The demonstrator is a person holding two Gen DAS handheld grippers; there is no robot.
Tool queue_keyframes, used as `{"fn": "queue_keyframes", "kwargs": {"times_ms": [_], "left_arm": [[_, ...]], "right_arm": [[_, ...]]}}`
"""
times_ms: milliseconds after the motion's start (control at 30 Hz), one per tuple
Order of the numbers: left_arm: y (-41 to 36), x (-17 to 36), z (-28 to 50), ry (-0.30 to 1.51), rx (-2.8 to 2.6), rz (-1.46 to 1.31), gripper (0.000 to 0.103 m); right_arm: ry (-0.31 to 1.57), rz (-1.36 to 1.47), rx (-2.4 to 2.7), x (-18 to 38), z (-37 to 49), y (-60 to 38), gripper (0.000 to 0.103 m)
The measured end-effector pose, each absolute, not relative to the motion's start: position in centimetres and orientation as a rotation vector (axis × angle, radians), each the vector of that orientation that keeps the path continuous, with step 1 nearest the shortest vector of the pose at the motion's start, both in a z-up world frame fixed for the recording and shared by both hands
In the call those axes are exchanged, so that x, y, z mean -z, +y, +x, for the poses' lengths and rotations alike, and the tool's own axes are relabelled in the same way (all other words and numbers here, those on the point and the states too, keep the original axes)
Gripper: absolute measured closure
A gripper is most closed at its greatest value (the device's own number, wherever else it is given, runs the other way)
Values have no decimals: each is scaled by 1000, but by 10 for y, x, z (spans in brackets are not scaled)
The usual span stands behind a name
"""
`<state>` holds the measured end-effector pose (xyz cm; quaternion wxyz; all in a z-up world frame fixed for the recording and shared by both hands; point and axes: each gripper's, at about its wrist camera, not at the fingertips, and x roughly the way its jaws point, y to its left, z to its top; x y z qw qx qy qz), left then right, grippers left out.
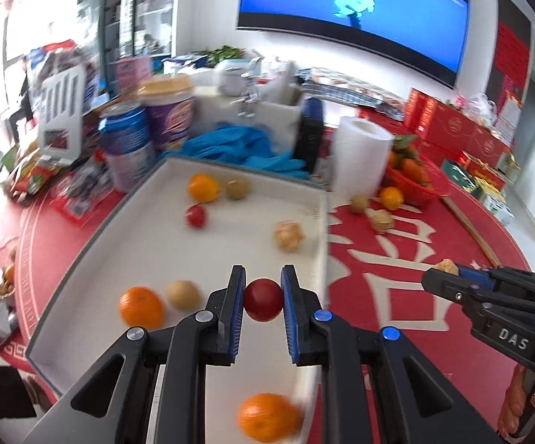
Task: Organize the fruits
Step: 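Carry the tomato and husked fruit with both grippers over the white tray, then open both grippers to drop the tomato and husked fruit into the tray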
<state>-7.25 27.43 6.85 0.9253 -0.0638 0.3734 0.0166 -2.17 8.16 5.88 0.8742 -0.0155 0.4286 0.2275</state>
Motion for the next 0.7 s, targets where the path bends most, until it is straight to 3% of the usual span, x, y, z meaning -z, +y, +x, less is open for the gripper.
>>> {"fn": "queue_keyframes", "kwargs": {"times_ms": [567,700], "left_arm": [[322,-46,-80,792,-141,-176,82],[325,-44,-82,793,-149,-177,78]], "right_arm": [[935,-107,-620,-55,0,192,81],[958,-130,-638,-47,4,206,81]]}}
